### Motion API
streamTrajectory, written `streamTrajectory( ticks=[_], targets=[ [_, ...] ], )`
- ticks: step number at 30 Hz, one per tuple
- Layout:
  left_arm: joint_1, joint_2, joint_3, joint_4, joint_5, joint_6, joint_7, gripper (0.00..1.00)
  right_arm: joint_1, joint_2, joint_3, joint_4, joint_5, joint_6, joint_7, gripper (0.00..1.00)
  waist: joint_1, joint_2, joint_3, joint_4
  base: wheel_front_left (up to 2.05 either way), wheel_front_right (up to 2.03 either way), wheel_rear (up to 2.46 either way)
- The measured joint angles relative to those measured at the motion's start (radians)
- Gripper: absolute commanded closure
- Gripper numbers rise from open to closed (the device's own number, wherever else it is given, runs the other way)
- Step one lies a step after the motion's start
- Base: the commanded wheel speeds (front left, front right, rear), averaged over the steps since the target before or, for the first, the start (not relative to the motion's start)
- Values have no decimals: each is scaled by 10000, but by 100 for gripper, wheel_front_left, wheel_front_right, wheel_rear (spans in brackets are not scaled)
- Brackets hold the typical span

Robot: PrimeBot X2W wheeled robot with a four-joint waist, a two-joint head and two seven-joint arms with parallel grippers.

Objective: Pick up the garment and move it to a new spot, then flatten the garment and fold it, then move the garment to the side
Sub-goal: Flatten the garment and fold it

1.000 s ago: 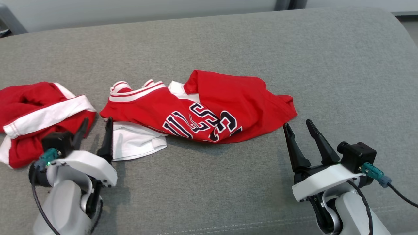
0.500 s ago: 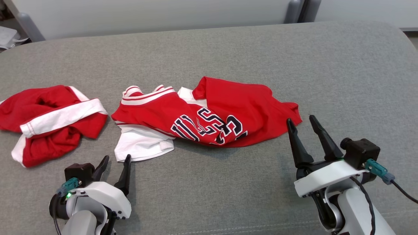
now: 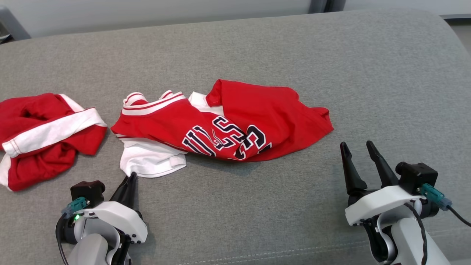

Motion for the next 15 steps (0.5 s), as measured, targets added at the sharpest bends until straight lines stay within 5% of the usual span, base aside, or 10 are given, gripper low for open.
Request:
streamTrajectory(
  ticks=[4,10,15],
  targets=[
    [7,61,-249,-362,-21,0,0,100,-149,-15,334,518,6,0,0,0,0,0,80,241,0,0,0],
    [48,115,-500,-711,-102,0,0,100,-781,25,2422,727,71,10,0,0,0,0,164,785,0,0,0],
    [190,109,-794,-802,-105,0,0,100,-1080,-33,2596,1419,-324,12,0,0,0,0,209,1255,0,0,0]
  ],
)
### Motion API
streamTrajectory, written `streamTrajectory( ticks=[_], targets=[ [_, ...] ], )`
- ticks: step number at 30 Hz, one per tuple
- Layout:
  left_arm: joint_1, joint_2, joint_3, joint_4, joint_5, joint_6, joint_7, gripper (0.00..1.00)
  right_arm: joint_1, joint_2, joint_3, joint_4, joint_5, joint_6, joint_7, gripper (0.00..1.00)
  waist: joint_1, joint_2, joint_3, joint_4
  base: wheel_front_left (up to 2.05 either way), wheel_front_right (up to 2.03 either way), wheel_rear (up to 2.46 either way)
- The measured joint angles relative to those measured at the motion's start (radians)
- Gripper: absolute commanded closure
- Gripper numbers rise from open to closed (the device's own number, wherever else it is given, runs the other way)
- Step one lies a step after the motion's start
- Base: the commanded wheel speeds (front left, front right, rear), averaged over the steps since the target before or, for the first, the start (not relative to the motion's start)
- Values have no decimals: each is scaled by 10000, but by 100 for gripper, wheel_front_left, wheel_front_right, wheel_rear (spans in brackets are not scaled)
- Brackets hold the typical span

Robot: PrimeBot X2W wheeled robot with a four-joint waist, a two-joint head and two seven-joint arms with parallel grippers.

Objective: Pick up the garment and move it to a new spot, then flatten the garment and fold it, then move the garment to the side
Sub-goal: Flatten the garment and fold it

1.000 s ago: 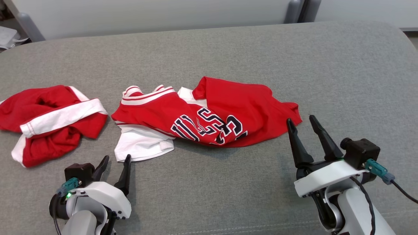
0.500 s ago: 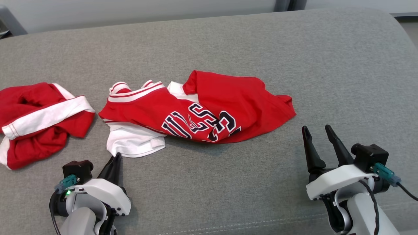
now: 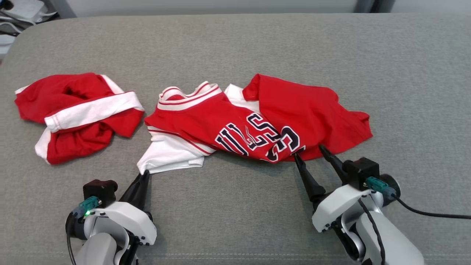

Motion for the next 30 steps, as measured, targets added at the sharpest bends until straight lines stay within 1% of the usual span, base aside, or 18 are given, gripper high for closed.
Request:
streamTrajectory(
  ticks=[3,7,11,12,13,14,18,21,23,26,30],
  targets=[
    [0,-13,-213,-90,0,0,0,100,-404,-36,4,230,-575,0,0,0,1,0,42,250,0,0,0],
    [-2,-73,-443,-211,-4,0,0,100,-1012,-33,-40,376,-1620,2,0,0,0,0,109,559,0,0,0],
    [-1,-121,-644,-215,-79,0,0,100,-1325,-36,-59,1546,-2148,2,84,0,0,0,141,804,0,0,0],
    [-1,-128,-694,-211,-82,0,0,100,-1364,-38,-50,1843,-2142,2,205,56,0,0,133,855,0,0,0],
    [-1,-138,-744,-203,-84,0,0,100,-1420,-38,-58,2100,-2140,2,336,85,0,0,118,904,0,0,0],
    [-2,-148,-780,-201,-86,0,0,100,-1494,-46,-27,2286,-2117,2,487,100,0,0,106,949,0,0,0],
    [-6,-173,-897,-232,-121,0,0,100,-1977,-44,130,2527,-1588,2,458,100,0,0,66,1096,0,0,0],
    [-8,-174,-943,-313,-148,0,0,100,-2636,-35,-401,2378,-1534,2,138,100,0,0,60,1172,0,0,0],
    [-17,-196,-1037,-366,-148,0,0,100,-3241,-54,-999,2330,-2019,2,104,100,0,0,76,1243,0,0,0],
    [-35,-261,-1258,-479,-148,0,0,100,-4210,-251,-1875,2307,-2777,4,31,100,0,0,160,1434,0,0,0],
    [-295,-510,-1703,-713,-178,-77,-2,100,-5410,-537,-2874,2993,-3720,10,58,100,0,0,364,1842,0,0,0]
  ],
)
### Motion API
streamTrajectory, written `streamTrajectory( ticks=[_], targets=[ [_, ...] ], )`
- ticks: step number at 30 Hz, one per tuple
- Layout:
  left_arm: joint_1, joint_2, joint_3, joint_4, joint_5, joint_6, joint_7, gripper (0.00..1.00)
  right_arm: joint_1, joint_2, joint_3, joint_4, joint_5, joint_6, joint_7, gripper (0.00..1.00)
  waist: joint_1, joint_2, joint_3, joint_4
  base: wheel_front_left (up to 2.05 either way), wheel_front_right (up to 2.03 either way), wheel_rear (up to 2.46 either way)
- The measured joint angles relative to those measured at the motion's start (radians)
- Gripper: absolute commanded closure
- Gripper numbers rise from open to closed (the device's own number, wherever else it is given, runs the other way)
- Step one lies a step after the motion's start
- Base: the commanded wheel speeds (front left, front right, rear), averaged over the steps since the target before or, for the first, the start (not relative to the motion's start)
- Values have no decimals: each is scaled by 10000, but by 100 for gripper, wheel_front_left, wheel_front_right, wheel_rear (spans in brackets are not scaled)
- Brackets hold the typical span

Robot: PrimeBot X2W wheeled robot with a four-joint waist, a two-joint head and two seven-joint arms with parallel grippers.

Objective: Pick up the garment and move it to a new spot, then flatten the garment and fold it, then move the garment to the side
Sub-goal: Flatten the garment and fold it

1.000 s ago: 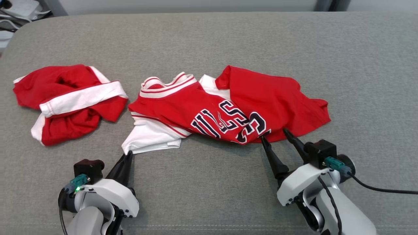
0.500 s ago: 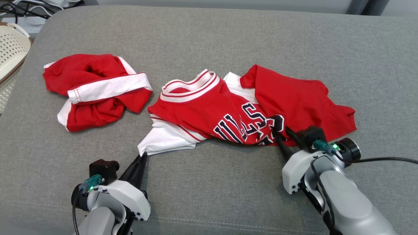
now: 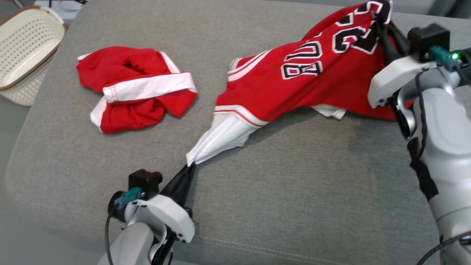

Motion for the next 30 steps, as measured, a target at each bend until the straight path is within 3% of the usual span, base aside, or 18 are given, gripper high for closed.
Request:
streamTrajectory(
  ticks=[2,3,4,8,12,22,30],
  targets=[
    [-163,-104,-253,-136,-81,0,2,100,-362,-21,-491,681,-311,0,506,96,0,0,114,261,0,0,0],
    [-209,-117,-347,-190,-111,0,0,100,-459,-44,-727,1034,-384,0,840,36,0,0,173,392,0,0,0],
    [-235,-104,-424,-201,-182,0,0,100,-478,-52,-878,1294,-477,0,949,0,0,0,234,515,0,0,0],
    [-237,58,-527,-198,-447,0,2,100,-465,151,-1413,1845,-623,-2,667,0,0,0,452,780,0,0,0],
    [-228,176,-472,-169,-506,2,2,100,-89,276,-1749,1860,-506,-2,102,0,0,0,407,547,0,0,0],
    [-94,355,-311,-414,-399,2,2,100,2730,221,-2915,669,859,-6,-29,0,0,0,326,-600,0,0,0],
    [-95,435,-297,-568,-399,2,2,100,3079,485,-2807,-314,2309,-6,-40,0,0,0,504,-637,0,0,0]
  ],
)
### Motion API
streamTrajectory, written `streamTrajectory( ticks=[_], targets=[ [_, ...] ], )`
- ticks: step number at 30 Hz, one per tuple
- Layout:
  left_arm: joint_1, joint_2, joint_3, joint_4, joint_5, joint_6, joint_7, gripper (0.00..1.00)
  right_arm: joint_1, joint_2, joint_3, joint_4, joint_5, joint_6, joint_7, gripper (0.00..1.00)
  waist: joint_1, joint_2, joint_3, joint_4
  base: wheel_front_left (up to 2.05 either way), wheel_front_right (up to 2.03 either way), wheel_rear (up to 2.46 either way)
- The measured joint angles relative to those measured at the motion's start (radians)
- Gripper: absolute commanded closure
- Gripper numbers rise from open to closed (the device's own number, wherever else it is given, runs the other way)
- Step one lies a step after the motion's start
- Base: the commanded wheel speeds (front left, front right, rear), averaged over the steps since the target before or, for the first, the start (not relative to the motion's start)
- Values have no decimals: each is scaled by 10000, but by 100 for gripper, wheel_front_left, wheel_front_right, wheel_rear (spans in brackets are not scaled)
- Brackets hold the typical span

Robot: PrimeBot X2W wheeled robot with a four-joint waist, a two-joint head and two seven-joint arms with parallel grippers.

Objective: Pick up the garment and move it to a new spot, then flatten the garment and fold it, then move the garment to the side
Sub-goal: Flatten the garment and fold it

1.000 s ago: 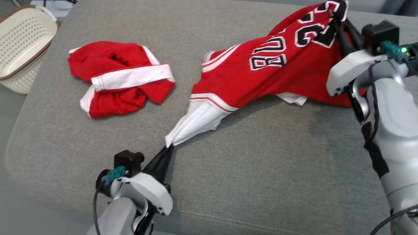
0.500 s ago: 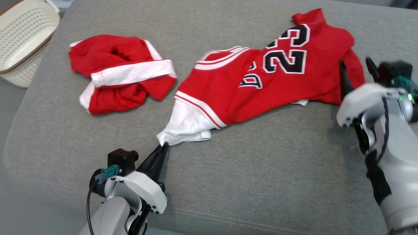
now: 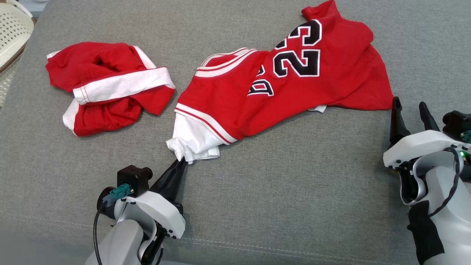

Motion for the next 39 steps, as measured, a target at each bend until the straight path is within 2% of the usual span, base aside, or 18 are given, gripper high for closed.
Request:
streamTrajectory(
  ticks=[6,7,8,10,18,21,22,24,29,39],
  targets=[
    [0,56,-4,4,0,0,0,100,1,15,253,109,846,0,0,0,0,0,95,223,0,0,0],
    [0,63,-6,4,0,0,0,100,1,19,301,186,945,0,0,4,0,0,111,254,0,0,0],
    [0,71,-8,4,0,0,0,100,1,21,362,261,1081,0,0,23,0,0,127,282,0,0,0],
    [0,102,-8,0,0,0,0,100,-10,17,460,360,1227,0,-2,51,0,0,161,320,0,0,0],
    [-3,153,-25,-36,2,0,0,100,-304,8,196,752,1202,-2,-59,50,0,0,266,406,0,0,0],
    [-4,188,-40,-35,2,0,0,100,-466,-12,123,974,1189,-2,-75,53,0,0,277,456,0,0,0],
    [-4,188,-52,-35,2,0,0,100,-540,-38,117,1078,1177,-2,-77,58,0,0,283,475,0,0,0],
    [-5,194,-61,-35,2,0,0,100,-683,-71,142,1254,1177,-2,-77,100,0,0,294,510,0,0,0],
    [-8,203,65,-36,-2,0,0,100,-750,-58,94,1206,1243,-2,-75,100,0,0,178,486,0,0,0],
    [17,176,892,-284,2,0,0,100,339,36,-79,-1340,1873,-2,-71,100,0,0,-638,99,0,0,0]
  ],
)
